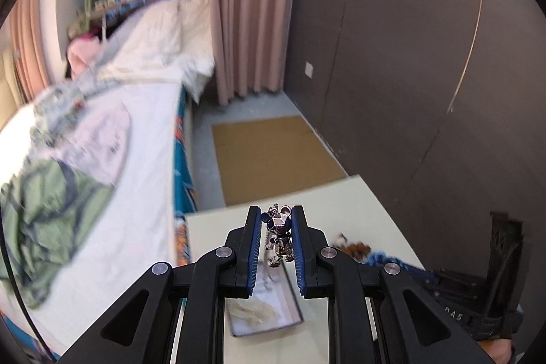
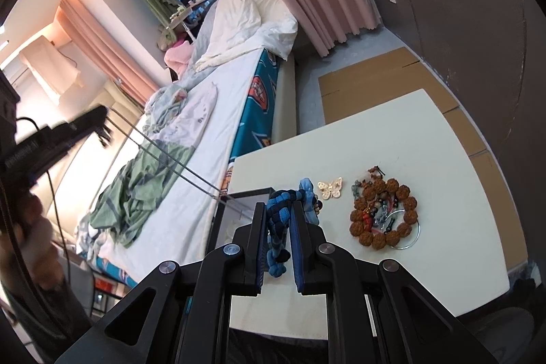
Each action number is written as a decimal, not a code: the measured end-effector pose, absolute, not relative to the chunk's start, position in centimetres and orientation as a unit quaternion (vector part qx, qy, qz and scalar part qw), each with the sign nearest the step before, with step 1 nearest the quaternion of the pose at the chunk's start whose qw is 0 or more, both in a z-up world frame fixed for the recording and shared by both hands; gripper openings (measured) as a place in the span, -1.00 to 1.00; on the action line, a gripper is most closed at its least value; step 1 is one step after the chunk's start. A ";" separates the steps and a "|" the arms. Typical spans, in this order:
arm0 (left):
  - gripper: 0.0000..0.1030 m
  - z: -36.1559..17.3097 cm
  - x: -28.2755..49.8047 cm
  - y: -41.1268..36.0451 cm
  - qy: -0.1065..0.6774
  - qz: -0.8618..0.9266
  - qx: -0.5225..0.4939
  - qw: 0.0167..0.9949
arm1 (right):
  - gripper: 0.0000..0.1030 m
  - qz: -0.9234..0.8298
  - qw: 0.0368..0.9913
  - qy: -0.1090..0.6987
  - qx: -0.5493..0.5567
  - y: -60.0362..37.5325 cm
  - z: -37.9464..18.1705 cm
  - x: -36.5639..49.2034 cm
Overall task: Organize jewelry
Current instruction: 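Lift the chain with the left gripper while the right carries the blue bracelet to the box, then release the blue bracelet and chain into the black box, then grasp the brown bead bracelet with the left gripper and lift it, then carry the bead bracelet to the black box with the left gripper while the right grasps the dark beaded bracelet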
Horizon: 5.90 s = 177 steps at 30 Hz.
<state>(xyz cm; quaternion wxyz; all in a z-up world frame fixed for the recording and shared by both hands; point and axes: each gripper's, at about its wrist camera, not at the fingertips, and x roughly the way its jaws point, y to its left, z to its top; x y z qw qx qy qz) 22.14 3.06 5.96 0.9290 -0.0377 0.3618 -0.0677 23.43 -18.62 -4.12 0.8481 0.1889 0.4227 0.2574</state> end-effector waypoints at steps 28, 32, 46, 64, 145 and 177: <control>0.47 -3.1 23.3 9.6 0.438 -0.037 -0.152 0.885 | -0.72 0.314 0.813 0.460 0.171 -11.2 -6.5 26.4; 0.47 -2.8 22.3 11.4 0.431 -0.023 -0.155 0.889 | -0.72 0.332 0.801 0.469 0.166 -8.9 -7.1 27.0; 0.47 -3.2 21.5 11.7 0.432 -0.027 -0.145 0.890 | 0.26 0.301 0.793 0.508 0.154 -9.3 -10.2 27.9; 0.47 -3.1 24.0 1.2 0.447 -0.110 -0.077 0.884 | 0.31 0.194 0.836 0.476 0.190 -21.6 -9.2 27.2; -0.63 -1.4 27.3 -0.8 0.463 -0.167 -0.083 0.867 | -0.55 0.202 0.773 0.558 0.223 -21.1 -15.4 31.7; -0.63 -3.8 24.0 5.1 0.463 -0.128 -0.124 0.868 | -0.81 0.209 0.815 0.496 0.217 -20.4 -9.5 29.0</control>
